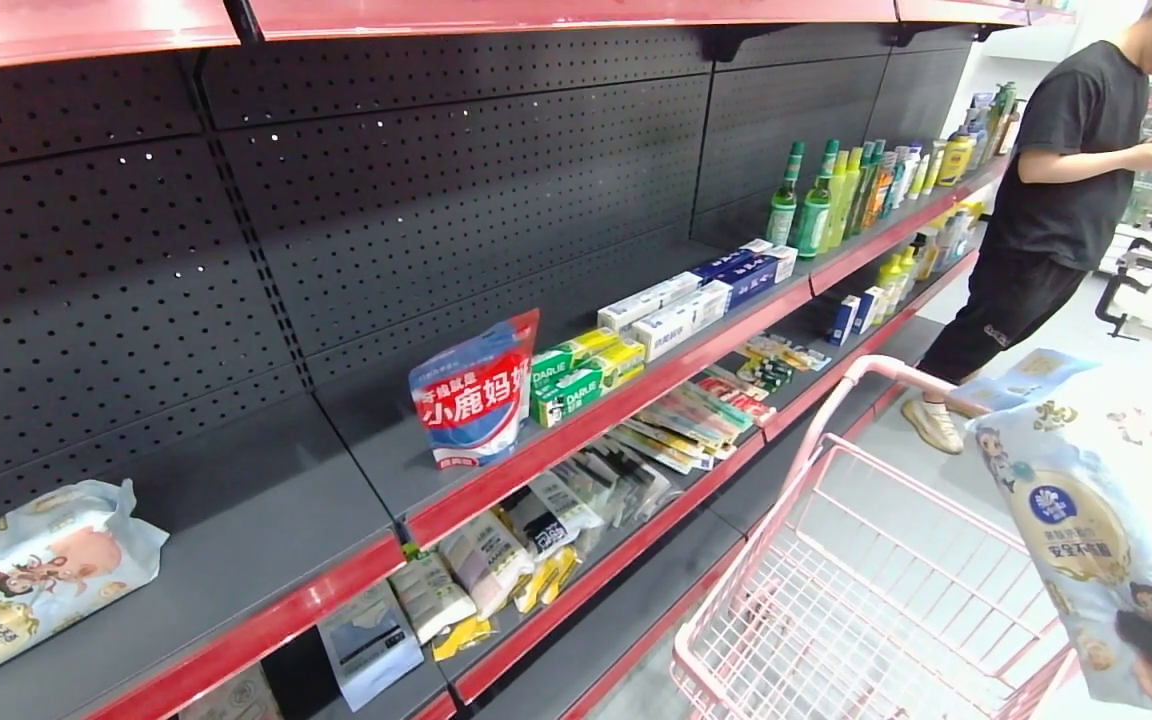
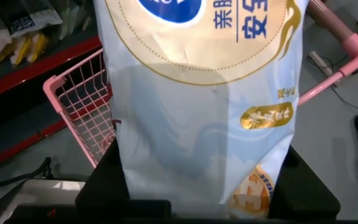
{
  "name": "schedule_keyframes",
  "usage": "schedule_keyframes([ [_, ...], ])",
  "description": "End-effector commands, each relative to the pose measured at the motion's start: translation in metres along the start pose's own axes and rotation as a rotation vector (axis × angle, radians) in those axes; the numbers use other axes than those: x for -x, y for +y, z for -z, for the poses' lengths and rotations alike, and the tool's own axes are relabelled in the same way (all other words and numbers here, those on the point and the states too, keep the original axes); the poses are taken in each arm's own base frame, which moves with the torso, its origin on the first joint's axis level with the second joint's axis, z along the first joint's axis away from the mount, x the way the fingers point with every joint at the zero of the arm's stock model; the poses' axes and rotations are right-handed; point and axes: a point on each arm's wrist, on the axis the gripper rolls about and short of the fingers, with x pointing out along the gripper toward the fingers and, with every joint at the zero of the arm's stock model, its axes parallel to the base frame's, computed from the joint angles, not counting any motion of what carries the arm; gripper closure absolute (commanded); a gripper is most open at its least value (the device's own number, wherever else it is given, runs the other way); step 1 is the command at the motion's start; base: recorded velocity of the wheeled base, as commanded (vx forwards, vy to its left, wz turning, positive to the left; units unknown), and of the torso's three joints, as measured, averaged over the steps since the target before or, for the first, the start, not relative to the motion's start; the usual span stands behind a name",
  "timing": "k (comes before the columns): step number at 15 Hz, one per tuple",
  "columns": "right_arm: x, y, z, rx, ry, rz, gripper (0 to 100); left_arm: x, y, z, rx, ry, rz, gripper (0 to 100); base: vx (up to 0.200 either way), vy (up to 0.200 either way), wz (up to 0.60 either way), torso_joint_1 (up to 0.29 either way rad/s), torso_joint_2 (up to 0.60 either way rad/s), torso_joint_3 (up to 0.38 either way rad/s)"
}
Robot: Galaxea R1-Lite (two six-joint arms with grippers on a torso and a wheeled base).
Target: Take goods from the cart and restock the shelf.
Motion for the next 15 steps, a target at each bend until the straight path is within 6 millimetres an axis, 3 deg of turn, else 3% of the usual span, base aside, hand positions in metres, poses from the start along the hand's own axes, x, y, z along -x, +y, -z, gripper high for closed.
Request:
schedule_keyframes([
  [1, -0.0003, -0.0001, -0.0003, 0.005, 0.001, -0.001, 100, 0.0000, 0.0000, 0.0000, 0.001, 0.000, 0.000, 0, 0.000, 0.000, 0.00, 0.100, -0.21, -0.119],
  [5, -0.0005, -0.0003, -0.0007, 0.054, 0.001, -0.001, 100, 0.0000, 0.0000, 0.0000, -0.001, 0.000, 0.000, 0, 0.000, 0.000, 0.00, 0.000, 0.00, 0.000],
  [15, -0.0015, 0.0007, 0.0011, 0.055, 0.010, -0.011, 100, 0.0000, 0.0000, 0.0000, -0.002, 0.000, 0.000, 0, 0.000, 0.000, 0.60, 0.006, 0.00, 0.000],
])
